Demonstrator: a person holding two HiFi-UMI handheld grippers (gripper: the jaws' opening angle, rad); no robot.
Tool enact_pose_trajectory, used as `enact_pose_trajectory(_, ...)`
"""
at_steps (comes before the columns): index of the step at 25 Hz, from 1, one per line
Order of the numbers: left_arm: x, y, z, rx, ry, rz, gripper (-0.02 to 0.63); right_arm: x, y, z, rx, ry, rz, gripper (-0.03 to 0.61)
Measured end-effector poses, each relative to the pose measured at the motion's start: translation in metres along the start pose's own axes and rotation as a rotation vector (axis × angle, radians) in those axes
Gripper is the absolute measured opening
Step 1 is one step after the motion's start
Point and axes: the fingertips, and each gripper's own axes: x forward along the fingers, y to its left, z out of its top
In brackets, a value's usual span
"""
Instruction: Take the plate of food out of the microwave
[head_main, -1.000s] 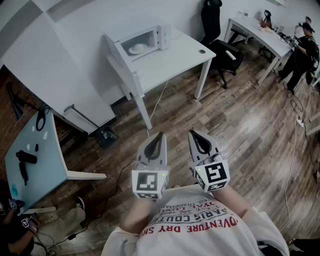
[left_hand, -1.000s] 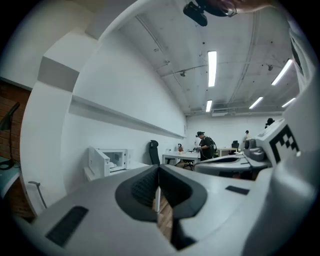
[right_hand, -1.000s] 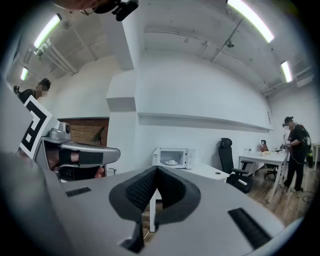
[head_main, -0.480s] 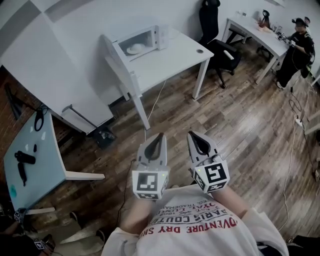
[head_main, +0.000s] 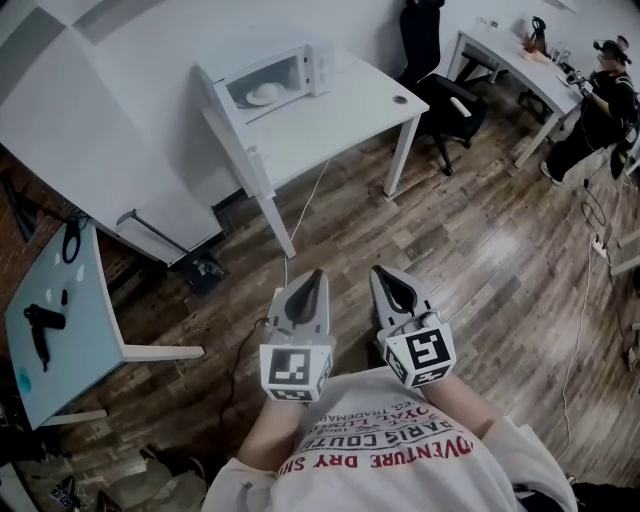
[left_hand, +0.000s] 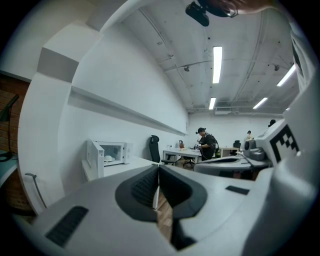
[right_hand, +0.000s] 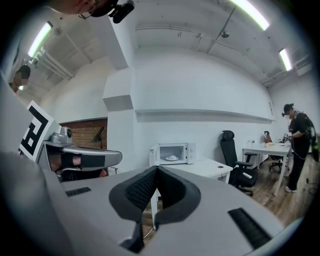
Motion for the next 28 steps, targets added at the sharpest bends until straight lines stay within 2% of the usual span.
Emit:
enact_pose_trajectory(8, 0.089, 0.011, 0.010, 0.004, 0.013, 0.101, 0.008, 0.064, -0.064, 0.016, 0.007, -0.026, 0.125, 0.003)
enact_pose_trajectory(18, 0.220, 0.015, 0.028, -0.083, 0.010, 0.211, 0.008, 0.145, -0.176, 0.045, -0.029, -0.034, 0.275, 0.003)
enact_pose_trajectory(22, 0.261, 0.019, 0.030, -0.104, 0.005, 0.253, 0.008, 0.170, -0.214, 0.047, -0.064, -0.030, 0.302, 0.003)
enact_pose_trajectory(28, 0.302, 0.033, 0.029, -0.140, 0.022, 0.284, 0.009, 0.210, -0.249, 0.035, -0.014, 0.011, 0.319, 0.003)
